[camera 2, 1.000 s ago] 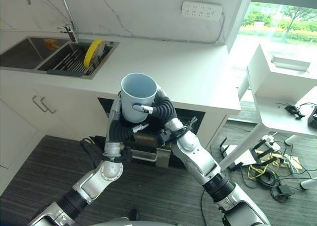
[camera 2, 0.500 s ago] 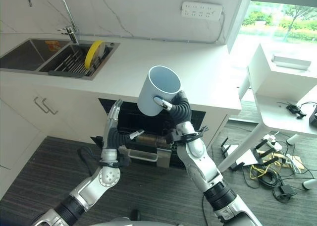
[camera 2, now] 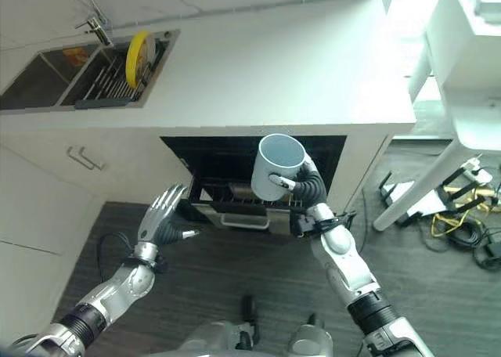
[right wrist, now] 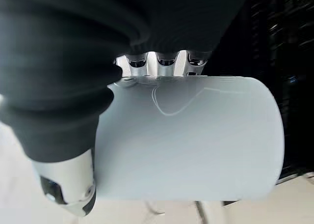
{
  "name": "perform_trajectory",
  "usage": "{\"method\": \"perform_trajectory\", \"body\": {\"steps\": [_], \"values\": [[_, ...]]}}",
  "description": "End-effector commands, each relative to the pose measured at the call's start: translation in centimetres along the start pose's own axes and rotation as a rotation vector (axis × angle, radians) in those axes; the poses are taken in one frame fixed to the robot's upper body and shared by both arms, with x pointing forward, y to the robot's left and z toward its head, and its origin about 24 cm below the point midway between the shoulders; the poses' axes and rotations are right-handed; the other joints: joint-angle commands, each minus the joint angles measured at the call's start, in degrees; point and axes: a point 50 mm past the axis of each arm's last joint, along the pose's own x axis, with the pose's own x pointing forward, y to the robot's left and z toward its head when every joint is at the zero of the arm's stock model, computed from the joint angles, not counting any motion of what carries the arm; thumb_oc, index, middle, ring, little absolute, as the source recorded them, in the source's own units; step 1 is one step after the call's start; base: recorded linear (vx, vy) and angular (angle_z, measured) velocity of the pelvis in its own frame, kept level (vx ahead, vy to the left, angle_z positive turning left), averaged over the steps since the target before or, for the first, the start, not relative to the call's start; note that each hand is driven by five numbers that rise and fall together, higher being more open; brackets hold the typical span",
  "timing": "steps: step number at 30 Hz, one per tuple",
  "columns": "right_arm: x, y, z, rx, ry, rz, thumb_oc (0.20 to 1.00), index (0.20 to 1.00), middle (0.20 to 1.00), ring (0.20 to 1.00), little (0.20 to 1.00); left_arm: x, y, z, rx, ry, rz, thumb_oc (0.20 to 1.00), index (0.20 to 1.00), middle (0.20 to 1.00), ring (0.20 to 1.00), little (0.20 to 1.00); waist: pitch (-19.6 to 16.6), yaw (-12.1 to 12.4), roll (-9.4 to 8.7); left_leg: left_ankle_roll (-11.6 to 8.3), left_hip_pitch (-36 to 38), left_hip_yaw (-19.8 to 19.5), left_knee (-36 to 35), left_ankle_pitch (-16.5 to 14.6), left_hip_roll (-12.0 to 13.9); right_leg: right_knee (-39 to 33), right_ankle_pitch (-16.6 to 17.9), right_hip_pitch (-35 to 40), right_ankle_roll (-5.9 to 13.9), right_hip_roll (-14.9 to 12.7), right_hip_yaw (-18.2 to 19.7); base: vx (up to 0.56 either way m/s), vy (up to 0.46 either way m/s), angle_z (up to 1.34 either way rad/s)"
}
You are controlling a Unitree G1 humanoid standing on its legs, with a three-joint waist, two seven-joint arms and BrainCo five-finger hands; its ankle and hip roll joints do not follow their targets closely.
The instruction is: Place the dishes in the dishwasher.
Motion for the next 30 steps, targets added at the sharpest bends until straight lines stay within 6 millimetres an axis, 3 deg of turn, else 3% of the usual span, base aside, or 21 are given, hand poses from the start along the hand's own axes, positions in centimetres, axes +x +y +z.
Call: {"method": "perform_trajectory", "body": {"steps": [1,13,22,30], "values": [[2.6,1.6,3.8,-0.048,-0.178,0.124,0.2,0.2,0.2,0.2,0.2,1.7,2.1,0.9,0.027,-0.108,0.111,1.0,1.0,1.0,1.0,1.0,-0.54,-0.48,-2.85,-4.69,2.1,0.04,4.9,-6.39,4.66,1.82,-0.28,-1.42,2.75,-4.29,1.06,-0.03,0.187,-0.15],[5.3,-0.1,4.9,-0.2,-0.131,0.126,0.2,0.2,0.2,0.2,0.2,3.4,3.1,0.0,0.136,-0.11,0.166,1.0,1.0,1.0,1.0,1.0,5.02,-1.54,-1.61,-3.89,-1.72,-0.59,6.14,-5.7,2.61,2.87,1.85,-6.95,3.96,-5.92,4.26,-0.02,0.068,-0.08],[7.9,-1.6,8.3,-0.252,-0.213,0.066,0.2,0.2,0.2,0.2,0.2,6.5,5.3,-0.5,0.246,-0.125,0.195,1.0,1.0,1.0,1.0,1.0,9.19,-0.89,-1.59,-3.95,-7.48,-1.09,9.02,-4.66,3.04,7.0,2.15,-13.11,3.35,-5.82,5.59,-0.05,-0.022,0.01],[8.8,-0.7,10.2,-0.237,-0.275,0.092,0.2,0.2,0.2,0.2,0.2,8.1,4.8,-1.8,0.313,0.0,-0.118,1.0,1.0,1.0,1.0,1.0,11.16,-1.77,-1.66,-3.71,-9.88,-0.81,11.71,-4.89,3.04,8.72,2.75,-15.86,2.94,-5.36,7.09,0.01,0.005,-0.03]]}}
